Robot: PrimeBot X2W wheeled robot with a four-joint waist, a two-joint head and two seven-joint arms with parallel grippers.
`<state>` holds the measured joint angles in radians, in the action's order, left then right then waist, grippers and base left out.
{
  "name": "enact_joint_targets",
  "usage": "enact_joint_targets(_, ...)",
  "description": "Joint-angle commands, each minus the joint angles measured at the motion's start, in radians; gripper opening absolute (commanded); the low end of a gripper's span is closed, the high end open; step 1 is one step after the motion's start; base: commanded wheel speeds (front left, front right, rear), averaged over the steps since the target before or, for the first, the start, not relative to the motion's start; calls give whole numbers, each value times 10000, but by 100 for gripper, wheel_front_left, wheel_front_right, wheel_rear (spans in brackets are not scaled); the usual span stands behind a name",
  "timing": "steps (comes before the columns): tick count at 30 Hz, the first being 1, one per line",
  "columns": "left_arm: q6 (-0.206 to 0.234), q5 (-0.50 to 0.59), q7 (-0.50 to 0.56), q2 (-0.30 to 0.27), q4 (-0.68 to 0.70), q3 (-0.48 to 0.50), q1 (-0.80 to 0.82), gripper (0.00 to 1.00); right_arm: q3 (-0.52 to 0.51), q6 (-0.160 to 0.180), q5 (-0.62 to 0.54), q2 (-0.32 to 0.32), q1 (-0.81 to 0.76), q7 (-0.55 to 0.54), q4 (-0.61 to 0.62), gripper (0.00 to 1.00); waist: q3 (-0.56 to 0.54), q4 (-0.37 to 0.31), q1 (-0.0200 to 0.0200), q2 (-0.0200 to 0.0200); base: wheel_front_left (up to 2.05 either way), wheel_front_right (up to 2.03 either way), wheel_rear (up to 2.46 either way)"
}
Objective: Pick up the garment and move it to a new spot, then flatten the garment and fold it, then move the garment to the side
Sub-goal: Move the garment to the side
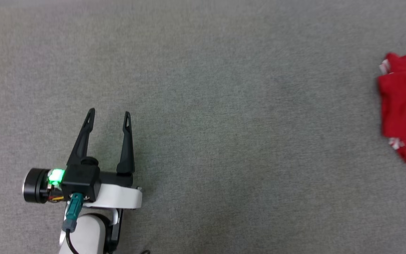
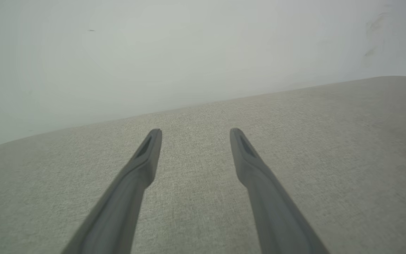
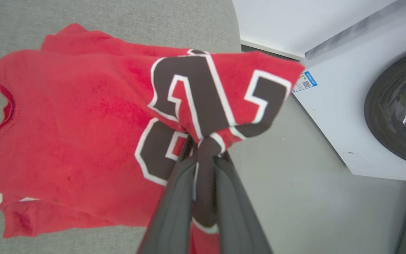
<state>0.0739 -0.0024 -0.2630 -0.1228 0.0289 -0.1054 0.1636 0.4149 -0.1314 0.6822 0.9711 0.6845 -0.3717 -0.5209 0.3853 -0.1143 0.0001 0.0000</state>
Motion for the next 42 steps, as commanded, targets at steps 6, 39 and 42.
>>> enact_joint_targets(6,-25,50,-22,-31,230,-123,682,100,-901,17,-502,297,745,500,-1393,0,1212,466,-1,0,0,0,0)
enact_joint_targets(39,384,-361,-22,152,-410,103,-1385,100,-4692,16,-4784,-3674,-747,6129,516,100,-2141,1102,-1,0,0,0,0)
enact_joint_targets(42,331,-429,-22,140,-491,180,-1571,100,-5034,16,-5305,-4699,-1490,6253,1734,100,-2440,1236,-1,0,0,0,0)
